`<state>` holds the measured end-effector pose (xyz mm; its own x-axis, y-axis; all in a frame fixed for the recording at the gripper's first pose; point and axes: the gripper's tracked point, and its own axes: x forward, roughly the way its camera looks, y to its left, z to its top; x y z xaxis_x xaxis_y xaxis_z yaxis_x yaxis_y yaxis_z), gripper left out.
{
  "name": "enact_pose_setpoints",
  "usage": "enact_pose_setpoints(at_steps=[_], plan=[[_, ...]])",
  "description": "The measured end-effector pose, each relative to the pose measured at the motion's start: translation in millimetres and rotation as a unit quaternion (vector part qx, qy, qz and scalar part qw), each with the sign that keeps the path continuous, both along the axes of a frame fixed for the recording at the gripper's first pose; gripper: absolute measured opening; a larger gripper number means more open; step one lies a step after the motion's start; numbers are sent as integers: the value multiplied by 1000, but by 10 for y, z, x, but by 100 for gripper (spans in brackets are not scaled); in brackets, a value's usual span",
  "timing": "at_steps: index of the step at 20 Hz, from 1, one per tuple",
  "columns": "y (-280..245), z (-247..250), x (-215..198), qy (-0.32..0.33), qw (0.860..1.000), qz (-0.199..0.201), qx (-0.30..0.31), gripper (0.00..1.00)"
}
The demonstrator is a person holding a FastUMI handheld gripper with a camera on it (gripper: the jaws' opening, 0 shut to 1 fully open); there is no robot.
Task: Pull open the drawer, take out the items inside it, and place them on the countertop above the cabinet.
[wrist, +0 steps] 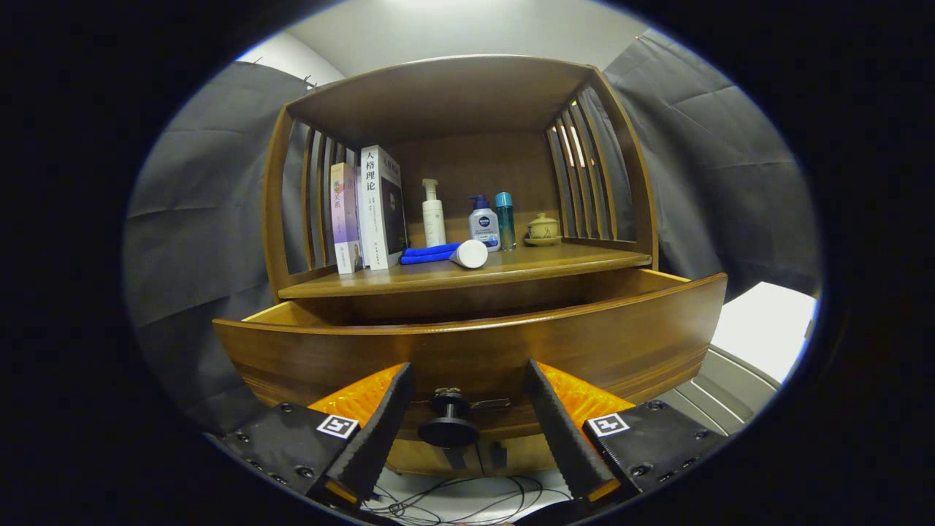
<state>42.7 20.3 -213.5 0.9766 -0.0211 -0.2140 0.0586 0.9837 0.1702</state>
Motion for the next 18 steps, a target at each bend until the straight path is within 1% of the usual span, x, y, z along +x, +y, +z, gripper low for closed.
enact_pose_setpoints(at_steps=[2,8,17,18], plan=[[13,-14,123,3,1000,-3,5,98],[51,-82,518,20,997,-2,69,98],[10,-140,1059,41,998,3,41,98],[24,-247,1102,44,998,4,42,98]])
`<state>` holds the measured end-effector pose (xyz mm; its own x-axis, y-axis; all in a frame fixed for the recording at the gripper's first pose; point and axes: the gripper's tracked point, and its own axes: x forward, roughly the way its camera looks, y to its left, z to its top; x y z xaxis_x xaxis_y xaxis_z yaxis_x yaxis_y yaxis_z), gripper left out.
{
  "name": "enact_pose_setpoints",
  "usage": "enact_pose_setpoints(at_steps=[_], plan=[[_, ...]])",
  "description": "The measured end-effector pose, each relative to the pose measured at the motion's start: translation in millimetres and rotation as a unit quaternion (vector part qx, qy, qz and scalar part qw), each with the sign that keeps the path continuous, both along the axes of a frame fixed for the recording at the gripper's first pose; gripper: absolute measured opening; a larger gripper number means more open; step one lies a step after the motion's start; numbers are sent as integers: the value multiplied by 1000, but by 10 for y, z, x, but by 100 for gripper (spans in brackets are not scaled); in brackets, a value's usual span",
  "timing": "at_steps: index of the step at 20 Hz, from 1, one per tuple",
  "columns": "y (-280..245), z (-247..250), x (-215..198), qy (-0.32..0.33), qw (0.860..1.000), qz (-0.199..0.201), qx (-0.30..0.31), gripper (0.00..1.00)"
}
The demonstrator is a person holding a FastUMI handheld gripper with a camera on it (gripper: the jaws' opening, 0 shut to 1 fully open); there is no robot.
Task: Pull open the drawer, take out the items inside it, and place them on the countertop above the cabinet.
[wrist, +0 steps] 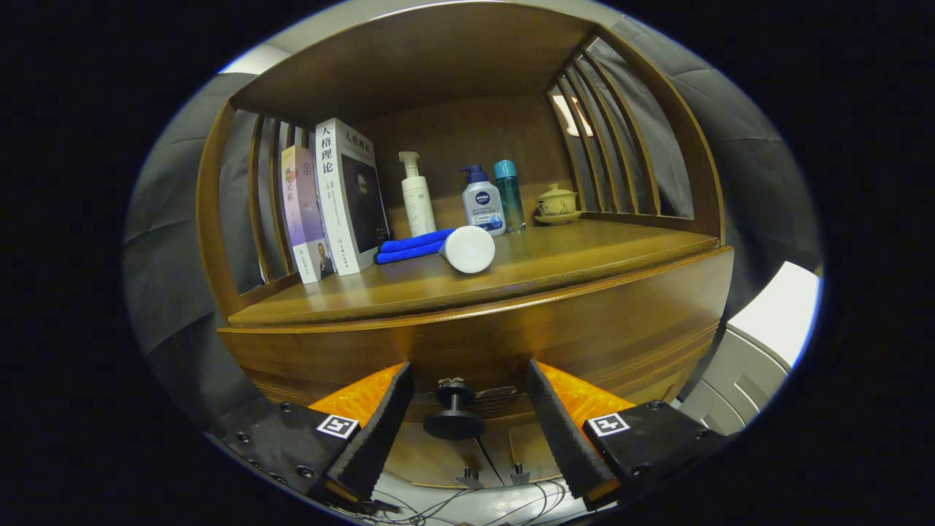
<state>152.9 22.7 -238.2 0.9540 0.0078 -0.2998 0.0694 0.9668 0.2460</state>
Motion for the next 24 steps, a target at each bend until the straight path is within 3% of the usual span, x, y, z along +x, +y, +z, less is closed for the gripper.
enact_pose_setpoints(at_steps=[7,20,24], plan=[[-76,-36,-61,32,999,-7,-17,98],[-329,1972,-1377,-134,988,7,-76,97],[-338,2278,-1671,-158,986,6,-53,97]])
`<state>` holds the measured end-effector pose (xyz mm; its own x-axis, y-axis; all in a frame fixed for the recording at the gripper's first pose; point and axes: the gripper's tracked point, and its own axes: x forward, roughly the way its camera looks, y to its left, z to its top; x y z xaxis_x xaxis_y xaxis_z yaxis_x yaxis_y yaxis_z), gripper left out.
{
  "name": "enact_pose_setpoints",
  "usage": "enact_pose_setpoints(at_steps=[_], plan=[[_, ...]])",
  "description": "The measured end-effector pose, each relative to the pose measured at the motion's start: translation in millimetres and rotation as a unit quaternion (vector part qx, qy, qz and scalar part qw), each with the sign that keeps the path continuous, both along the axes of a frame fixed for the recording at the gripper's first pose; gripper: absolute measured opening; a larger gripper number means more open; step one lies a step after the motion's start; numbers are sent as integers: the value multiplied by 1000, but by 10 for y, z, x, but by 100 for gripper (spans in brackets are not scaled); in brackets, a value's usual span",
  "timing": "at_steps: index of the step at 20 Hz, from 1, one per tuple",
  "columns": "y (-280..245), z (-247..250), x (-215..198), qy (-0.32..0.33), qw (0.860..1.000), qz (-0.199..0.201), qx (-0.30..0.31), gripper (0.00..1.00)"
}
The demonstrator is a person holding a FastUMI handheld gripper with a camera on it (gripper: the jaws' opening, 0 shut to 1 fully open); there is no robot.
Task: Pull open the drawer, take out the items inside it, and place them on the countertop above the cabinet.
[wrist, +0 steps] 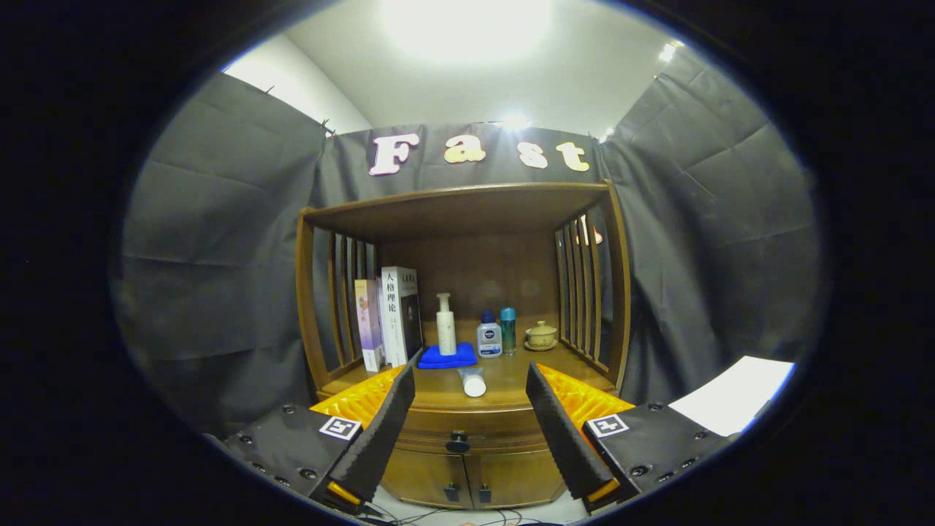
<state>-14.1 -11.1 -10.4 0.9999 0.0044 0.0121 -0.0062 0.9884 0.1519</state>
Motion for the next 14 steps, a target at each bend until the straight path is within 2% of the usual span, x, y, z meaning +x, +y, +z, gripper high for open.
enact_pose_setpoints(at_steps=[5,10,14], plan=[[105,168,-198,-11,999,31,33,97],[31,222,-325,-17,999,30,18,97],[-142,251,-373,-17,999,21,34,97]])
